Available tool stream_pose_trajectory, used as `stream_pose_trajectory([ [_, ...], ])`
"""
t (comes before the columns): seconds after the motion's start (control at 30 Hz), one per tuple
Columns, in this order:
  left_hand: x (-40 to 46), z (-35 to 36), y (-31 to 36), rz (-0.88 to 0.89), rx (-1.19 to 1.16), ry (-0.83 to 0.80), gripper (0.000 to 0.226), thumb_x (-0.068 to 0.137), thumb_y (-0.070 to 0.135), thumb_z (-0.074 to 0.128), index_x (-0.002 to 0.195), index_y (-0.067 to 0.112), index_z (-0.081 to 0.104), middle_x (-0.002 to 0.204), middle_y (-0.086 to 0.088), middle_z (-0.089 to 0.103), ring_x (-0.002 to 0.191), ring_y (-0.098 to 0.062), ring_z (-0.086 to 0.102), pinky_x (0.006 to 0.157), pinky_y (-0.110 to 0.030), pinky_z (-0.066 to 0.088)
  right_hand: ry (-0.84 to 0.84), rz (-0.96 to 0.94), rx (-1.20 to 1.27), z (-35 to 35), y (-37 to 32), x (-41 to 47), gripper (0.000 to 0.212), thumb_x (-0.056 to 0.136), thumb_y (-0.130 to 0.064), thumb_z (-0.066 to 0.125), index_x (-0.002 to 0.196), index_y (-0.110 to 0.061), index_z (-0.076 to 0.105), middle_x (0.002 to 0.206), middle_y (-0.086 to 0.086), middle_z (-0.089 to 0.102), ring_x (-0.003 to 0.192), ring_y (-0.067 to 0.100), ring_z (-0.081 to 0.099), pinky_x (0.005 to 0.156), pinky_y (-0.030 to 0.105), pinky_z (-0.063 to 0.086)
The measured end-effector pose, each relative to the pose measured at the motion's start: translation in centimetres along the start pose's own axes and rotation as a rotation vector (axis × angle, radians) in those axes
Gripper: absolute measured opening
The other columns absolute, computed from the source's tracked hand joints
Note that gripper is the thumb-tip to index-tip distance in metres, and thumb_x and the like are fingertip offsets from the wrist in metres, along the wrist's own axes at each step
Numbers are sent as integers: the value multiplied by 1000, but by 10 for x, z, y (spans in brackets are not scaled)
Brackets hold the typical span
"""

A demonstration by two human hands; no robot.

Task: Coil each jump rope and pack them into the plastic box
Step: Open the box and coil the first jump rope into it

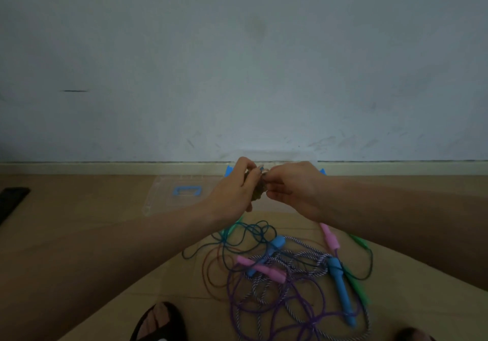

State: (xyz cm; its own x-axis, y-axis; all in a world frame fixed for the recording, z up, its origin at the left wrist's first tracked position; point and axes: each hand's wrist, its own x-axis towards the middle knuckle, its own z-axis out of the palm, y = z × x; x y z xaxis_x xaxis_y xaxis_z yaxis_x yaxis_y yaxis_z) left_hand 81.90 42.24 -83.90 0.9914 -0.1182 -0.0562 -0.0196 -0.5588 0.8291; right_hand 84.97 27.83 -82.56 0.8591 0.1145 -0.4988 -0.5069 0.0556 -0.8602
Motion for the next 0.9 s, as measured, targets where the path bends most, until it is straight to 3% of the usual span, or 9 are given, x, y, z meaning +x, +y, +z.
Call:
stream_pose_trajectory([
  [0.17, 24, 8, -6, -231, -220, -13, 28, 103, 42, 39, 112, 16, 44, 99, -17, 64, 65, -22, 63, 65, -36, 56, -43, 73, -115, -3, 0, 32, 14, 86, -8, 64, 97, -1, 69, 97, 14, 68, 80, 20, 61, 68, 29, 57],
  [0.3, 53, 6, -16, -360, -430, 28, 26, 102, 41, 45, 113, 17, 45, 100, -16, 64, 75, -28, 67, 72, -43, 60, -140, 141, -111, -5, -1, 57, 30, 81, -16, 63, 109, -6, 65, 113, 16, 63, 99, 29, 66, 75, 36, 60],
  [0.43, 81, 4, -35, -428, -491, 58, 23, 102, 40, 43, 108, 18, 49, 108, -17, 60, 90, -35, 69, 75, -51, 61, -241, 142, -111, -2, 3, 86, 31, 85, -17, 62, 114, -5, 67, 115, 16, 69, 105, 30, 68, 83, 39, 59],
  [0.53, 104, 5, -50, -424, -451, 108, 22, 103, 35, 40, 103, 19, 55, 109, -15, 62, 93, -34, 69, 78, -52, 60, -193, 104, -111, 2, 7, 113, 23, 87, -12, 65, 109, -4, 70, 107, 13, 73, 97, 24, 70, 74, 33, 57],
  [0.6, 121, 6, -62, -399, -337, 136, 25, 103, 35, 37, 101, 20, 57, 107, -14, 62, 97, -32, 65, 88, -52, 55, -167, 91, -79, 5, 7, 131, 22, 87, -9, 67, 106, -1, 69, 100, 14, 74, 90, 22, 72, 73, 33, 58],
  [0.7, 145, 5, -81, -393, -231, 168, 32, 103, 36, 35, 108, 16, 59, 109, -11, 63, 103, -27, 62, 96, -47, 49, -160, 77, -22, 10, 7, 160, 25, 86, -11, 70, 108, 1, 67, 104, 15, 73, 94, 24, 71, 75, 35, 60],
  [0.8, 175, 6, -99, -448, -243, 158, 35, 102, 30, 33, 109, 7, 58, 109, -16, 62, 100, -29, 61, 92, -44, 50, -173, 90, 6, 16, 13, 190, 27, 87, -12, 70, 111, 1, 64, 106, 16, 72, 93, 25, 73, 72, 33, 60],
  [0.9, 200, 15, -121, -447, -52, 92, 30, 102, 24, 30, 86, 8, 49, 98, -23, 56, 75, -23, 51, 74, -36, 41, -153, 91, -44, 16, 26, 223, 31, 87, -11, 70, 116, -2, 61, 108, 17, 70, 94, 25, 72, 72, 31, 60],
])
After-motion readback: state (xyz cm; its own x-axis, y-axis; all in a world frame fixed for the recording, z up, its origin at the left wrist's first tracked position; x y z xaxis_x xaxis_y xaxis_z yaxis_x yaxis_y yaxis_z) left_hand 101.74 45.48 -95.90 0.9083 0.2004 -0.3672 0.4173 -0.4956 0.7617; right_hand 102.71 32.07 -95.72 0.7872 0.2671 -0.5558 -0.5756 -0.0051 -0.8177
